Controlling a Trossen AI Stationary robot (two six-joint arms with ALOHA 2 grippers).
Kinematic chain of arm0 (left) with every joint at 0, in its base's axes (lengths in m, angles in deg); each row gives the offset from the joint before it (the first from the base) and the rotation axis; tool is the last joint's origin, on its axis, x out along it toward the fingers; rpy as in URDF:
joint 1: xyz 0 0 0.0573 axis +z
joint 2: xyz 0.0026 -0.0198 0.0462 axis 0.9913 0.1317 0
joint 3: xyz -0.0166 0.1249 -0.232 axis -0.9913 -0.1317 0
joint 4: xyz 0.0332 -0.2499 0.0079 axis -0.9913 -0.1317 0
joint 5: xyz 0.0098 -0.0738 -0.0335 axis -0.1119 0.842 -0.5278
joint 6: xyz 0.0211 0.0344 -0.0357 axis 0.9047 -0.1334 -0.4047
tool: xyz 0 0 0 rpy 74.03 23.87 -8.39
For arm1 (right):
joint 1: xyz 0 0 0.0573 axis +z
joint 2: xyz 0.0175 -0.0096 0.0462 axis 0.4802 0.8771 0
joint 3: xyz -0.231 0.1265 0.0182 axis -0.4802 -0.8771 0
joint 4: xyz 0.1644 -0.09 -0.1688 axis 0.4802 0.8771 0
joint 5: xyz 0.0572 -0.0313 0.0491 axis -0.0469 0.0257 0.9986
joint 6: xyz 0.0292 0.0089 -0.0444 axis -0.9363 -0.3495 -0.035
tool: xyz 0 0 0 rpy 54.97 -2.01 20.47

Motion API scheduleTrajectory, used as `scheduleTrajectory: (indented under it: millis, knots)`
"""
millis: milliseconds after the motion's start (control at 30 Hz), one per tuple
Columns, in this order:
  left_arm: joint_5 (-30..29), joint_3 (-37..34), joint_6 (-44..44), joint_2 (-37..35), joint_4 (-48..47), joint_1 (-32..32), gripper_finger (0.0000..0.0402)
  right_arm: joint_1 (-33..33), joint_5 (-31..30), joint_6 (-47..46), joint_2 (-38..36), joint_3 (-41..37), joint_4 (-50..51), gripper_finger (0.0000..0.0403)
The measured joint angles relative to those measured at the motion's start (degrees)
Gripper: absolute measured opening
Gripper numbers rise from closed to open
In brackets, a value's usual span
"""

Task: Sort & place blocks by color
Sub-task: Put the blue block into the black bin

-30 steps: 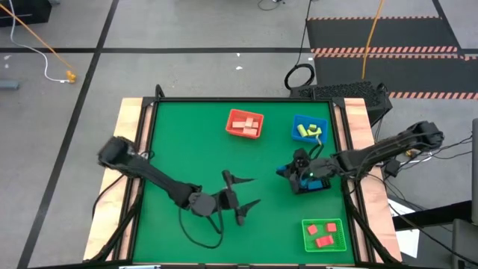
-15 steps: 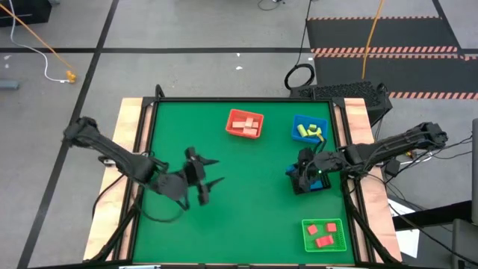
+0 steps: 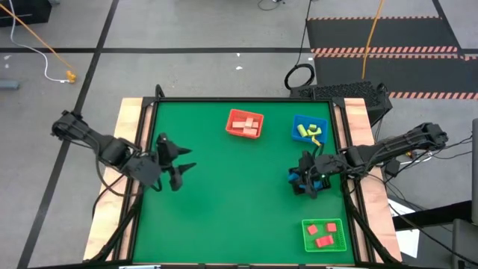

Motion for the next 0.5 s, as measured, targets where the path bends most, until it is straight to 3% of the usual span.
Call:
scheduleTrajectory:
  millis: [267, 500]
  knots:
    - [-0.54, 0.00, -7.98, -3.52, -9.49, -0.73, 0.0207, 0.07, 3.49, 0.34, -0.02, -0.02, 10.51, 0.0068]
    - [-0.47, 0.00, -7.89, -8.54, -13.29, -0.72, 0.0186, 0.15, 4.82, 1.65, -0.02, -0.04, 13.14, 0.0068]
